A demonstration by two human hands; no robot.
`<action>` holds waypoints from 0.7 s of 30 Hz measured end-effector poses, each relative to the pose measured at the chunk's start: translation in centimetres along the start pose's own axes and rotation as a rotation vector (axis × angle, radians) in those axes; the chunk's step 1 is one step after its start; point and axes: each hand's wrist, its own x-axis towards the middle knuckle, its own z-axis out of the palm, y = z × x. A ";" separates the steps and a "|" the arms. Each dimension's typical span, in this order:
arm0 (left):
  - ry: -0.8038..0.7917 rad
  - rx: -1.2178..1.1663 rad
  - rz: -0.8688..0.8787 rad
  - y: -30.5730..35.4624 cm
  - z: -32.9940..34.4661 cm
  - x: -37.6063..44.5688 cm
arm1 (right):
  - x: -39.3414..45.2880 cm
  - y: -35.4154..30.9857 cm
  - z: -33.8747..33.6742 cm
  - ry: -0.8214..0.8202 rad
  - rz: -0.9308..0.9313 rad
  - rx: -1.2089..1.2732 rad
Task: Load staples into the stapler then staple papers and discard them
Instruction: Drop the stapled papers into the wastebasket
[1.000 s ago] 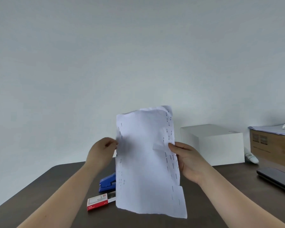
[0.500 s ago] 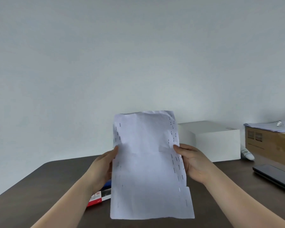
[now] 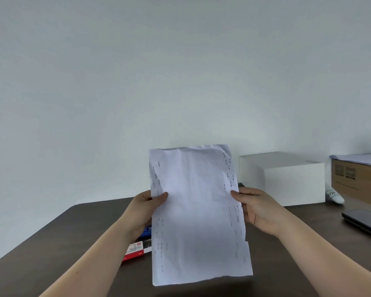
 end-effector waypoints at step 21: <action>-0.339 0.013 -0.126 -2.5 6.5 -5.4 | -10.7 0.8 -7.8 0.138 0.024 -0.243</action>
